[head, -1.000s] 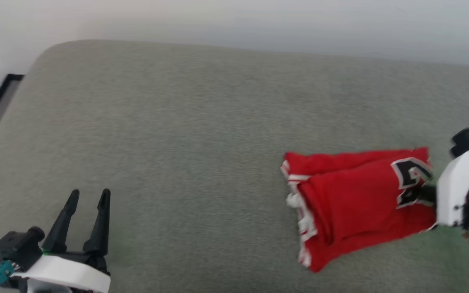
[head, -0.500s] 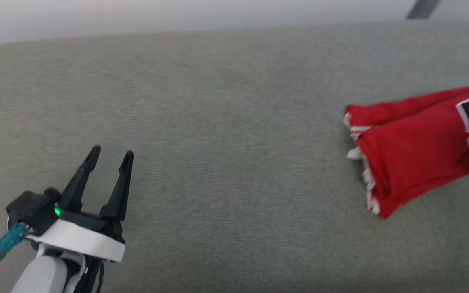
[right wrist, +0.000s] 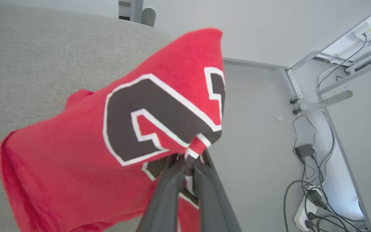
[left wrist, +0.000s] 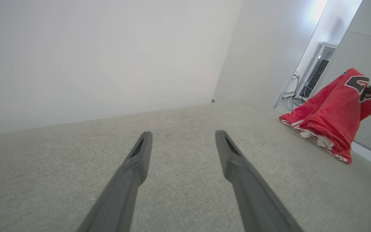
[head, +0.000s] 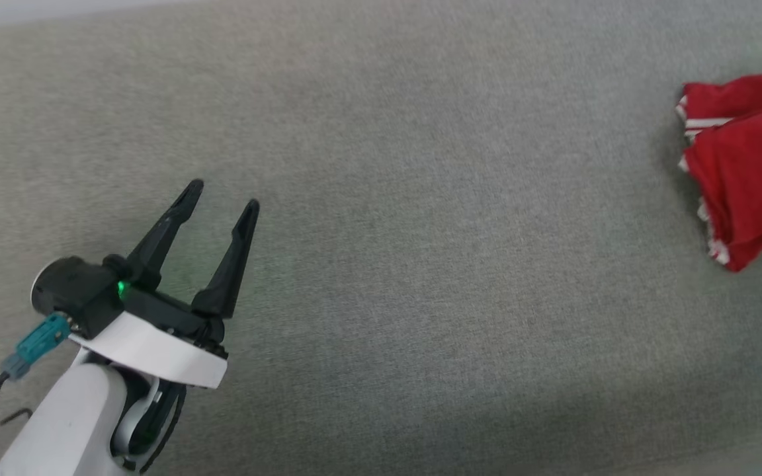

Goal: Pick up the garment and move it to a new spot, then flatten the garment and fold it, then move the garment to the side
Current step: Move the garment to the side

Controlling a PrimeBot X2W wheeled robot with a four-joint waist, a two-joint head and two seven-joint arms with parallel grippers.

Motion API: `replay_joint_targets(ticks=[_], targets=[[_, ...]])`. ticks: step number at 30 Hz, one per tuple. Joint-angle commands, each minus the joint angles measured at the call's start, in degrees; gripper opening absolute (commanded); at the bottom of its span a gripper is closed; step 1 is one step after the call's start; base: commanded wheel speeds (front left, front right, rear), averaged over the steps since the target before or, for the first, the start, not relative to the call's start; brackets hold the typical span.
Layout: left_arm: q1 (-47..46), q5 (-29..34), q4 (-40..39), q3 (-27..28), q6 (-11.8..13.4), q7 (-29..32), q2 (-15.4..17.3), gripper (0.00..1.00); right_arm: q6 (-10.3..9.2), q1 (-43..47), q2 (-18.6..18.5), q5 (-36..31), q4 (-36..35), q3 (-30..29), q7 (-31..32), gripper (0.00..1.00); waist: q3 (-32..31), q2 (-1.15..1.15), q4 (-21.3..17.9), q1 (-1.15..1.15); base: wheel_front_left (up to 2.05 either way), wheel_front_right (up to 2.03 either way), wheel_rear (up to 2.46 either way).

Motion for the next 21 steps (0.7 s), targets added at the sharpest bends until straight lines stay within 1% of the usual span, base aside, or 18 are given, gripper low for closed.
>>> replay_joint_targets(ticks=[1, 7, 10, 11, 12, 17, 18, 19, 21], targets=[[-1.20, -0.45, -0.19, -0.51, -0.21, -0.27, 0.40, 1.00, -0.02, -1.26, -0.35, -1.16, 0.87, -0.31, -1.29, 0.00, 1.47, 0.00, -1.07, 0.00, 0.00, 0.00, 0.00], [-4.64, -1.16, -0.04, -3.49, -0.21, -0.27, 1.79, 1.00, -0.02, -4.04, 1.48, -8.82, 5.79, -2.70, -7.48, 0.00, 3.87, 0.00, -1.24, 0.00, 0.00, 0.00, 0.00], [-5.93, -1.35, 0.18, -4.44, -0.21, -0.27, 2.36, 1.00, -0.02, -5.11, 3.54, -13.14, 9.71, -5.00, -8.93, 0.00, 4.74, 0.00, -0.81, 0.00, 0.00, 0.00, 0.00], [-6.30, -1.40, 0.27, -4.74, -0.21, -0.27, 2.47, 1.00, -0.02, -5.65, 4.18, -14.20, 11.31, -6.22, -9.23, 0.00, 4.97, 0.00, -0.58, 0.00, 0.00, 0.00, 0.00], [-6.93, -1.50, 0.55, -5.11, -0.21, -0.27, 2.54, 1.00, -0.02, -6.05, 5.94, -16.77, 13.84, -8.42, -9.15, 0.00, 5.23, 0.00, -0.06, 0.00, 0.00, 0.00, 0.00], [-7.50, -2.02, 1.13, -5.11, -0.22, -0.27, 2.99, 1.00, -0.02, -7.13, 8.59, -20.84, 19.46, -14.57, -10.34, 0.00, 5.55, 0.00, 1.46, 0.00, 0.00, 0.00, 0.00], [-7.41, -2.18, 1.22, -4.95, -0.22, -0.27, 3.02, 1.00, -0.02, -7.29, 9.10, -21.59, 20.23, -15.39, -10.42, 0.07, 5.57, 0.00, 1.66, 0.00, 0.00, 0.00, 0.00], [-7.29, -2.30, 1.22, -4.78, -0.22, -0.27, 3.31, 1.00, -0.02, -7.56, 9.50, -22.34, 20.80, -16.19, -10.81, 0.20, 5.58, 0.00, 1.79, 0.00, 0.00, 0.00, 0.00], [-6.98, -2.51, 1.26, -4.37, -0.22, -0.27, 3.46, 1.00, -0.02, -7.98, 9.92, -24.10, 21.73, -17.69, -11.31, 0.68, 5.55, 0.00, 1.98, 0.00, 0.00, 0.00, 0.00]])
